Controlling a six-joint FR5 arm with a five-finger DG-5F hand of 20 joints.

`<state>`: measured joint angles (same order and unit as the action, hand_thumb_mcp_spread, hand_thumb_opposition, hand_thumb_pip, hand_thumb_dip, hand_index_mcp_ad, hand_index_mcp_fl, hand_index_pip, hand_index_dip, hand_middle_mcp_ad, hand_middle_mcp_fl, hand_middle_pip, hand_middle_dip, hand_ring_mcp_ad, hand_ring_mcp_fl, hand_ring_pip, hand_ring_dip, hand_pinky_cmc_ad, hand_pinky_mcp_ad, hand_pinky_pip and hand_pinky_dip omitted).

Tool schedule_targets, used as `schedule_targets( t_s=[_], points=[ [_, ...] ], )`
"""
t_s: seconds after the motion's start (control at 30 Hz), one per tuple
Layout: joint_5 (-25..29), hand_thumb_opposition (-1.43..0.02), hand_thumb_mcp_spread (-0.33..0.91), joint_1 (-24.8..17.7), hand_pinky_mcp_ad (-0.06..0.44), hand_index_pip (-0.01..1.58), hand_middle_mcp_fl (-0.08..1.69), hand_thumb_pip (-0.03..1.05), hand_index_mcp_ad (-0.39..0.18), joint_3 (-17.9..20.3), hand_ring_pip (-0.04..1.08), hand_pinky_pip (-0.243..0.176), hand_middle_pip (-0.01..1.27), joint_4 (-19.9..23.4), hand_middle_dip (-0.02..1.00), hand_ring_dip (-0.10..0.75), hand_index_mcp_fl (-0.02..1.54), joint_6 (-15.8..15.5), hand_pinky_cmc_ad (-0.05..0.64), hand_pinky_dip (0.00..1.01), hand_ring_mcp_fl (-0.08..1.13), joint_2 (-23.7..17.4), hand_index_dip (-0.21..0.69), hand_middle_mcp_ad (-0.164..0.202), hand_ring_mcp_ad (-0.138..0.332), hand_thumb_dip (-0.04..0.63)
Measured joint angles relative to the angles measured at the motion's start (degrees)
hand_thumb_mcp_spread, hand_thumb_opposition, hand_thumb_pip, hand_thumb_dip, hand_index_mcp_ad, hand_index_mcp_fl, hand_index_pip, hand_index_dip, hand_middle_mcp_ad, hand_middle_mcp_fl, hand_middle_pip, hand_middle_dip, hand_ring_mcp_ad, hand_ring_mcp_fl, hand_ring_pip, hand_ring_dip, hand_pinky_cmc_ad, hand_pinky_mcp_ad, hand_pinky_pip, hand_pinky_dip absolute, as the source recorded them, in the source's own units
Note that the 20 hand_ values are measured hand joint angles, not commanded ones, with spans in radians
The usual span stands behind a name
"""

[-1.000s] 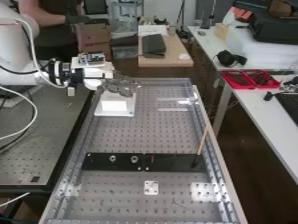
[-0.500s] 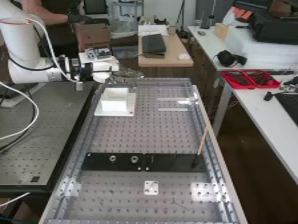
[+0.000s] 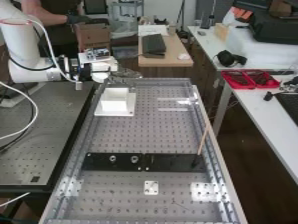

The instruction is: Grab the smaller nut and place it in the white container

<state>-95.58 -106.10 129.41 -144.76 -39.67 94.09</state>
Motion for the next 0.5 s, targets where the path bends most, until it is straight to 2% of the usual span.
schedule_targets(
  t_s=[0.1,0.17,0.27,0.33,0.5],
  points=[
    [0.1,-0.90,0.45,0.0,0.295,1.45,0.21,0.65,-0.147,-0.1,0.09,-0.012,0.13,-0.8,0.24,0.110,0.34,0.2,0.380,0.32,0.00,0.0,0.152,0.066,0.113,0.253],
    [0.1,-0.88,0.45,0.2,0.295,1.37,0.21,0.65,-0.154,-0.1,0.09,-0.010,0.13,-1.0,0.24,0.110,0.19,0.4,0.379,0.32,0.00,0.0,0.131,0.065,0.113,0.253],
    [0.1,-0.87,0.44,0.5,0.295,1.27,0.19,0.65,-0.157,-0.2,0.09,-0.012,0.13,-1.2,0.24,0.110,0.09,0.5,0.379,0.34,0.00,-0.1,0.124,0.065,0.113,0.253],
    [0.1,-0.85,0.43,0.7,0.295,1.23,0.18,0.65,-0.157,-0.2,0.09,-0.014,0.13,-1.3,0.24,0.110,0.07,0.7,0.380,0.37,0.00,-0.2,0.091,0.065,0.113,0.253],
    [0.4,-0.84,0.39,1.3,0.291,1.03,0.16,0.65,-0.157,-0.5,0.09,-0.028,0.13,-1.4,0.24,0.110,0.01,0.9,0.379,0.42,0.00,-0.3,0.075,0.065,0.113,0.253]
  ],
)
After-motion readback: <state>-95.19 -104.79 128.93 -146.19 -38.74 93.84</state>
